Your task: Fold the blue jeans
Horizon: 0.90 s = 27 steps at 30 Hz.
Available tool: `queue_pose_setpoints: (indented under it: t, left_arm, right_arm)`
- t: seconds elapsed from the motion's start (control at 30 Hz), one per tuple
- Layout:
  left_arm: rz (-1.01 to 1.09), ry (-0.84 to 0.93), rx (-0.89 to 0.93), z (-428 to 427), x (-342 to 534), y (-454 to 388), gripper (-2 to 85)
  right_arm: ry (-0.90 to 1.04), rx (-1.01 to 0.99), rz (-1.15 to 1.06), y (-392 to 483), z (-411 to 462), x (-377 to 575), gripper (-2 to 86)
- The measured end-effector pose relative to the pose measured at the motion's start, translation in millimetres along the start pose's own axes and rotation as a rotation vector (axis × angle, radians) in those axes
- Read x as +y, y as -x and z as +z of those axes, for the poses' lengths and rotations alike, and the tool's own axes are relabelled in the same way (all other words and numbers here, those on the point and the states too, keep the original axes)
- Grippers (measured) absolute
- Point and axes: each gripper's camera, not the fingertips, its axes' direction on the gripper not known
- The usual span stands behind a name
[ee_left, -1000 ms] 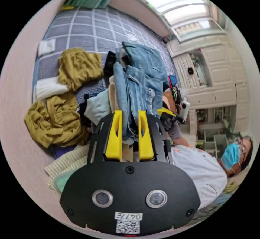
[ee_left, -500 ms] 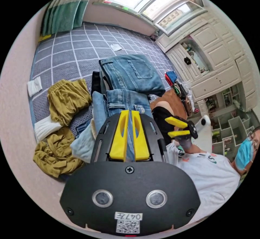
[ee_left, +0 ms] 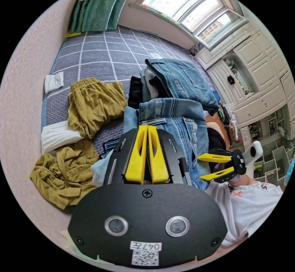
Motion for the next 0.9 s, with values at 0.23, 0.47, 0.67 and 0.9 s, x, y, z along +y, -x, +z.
queue_pose_setpoints:
  t: [0.23, 0.47, 0.67, 0.9]
  left_arm:
    - [0.165, -0.324, 0.091, -104, -23, -132, -1.0]
    - [0.794, -0.342, 0.342, -102, -89, -440, -1.0]
    - [1.148, -0.029, 0.698, 45, -109, -695, -1.0]
    - [1.341, 0.264, 0.894, 193, -87, -946, -1.0]
  right_arm:
    - [-0.288, -0.178, 0.137, -62, -78, 67, 4.3]
    - [-0.663, -0.148, 0.449, -139, -173, 196, -0.9]
    - [-0.702, 0.041, 0.719, -153, -205, 328, -1.3]
    - [-0.653, 0.261, 1.106, -151, -208, 465, -1.2]
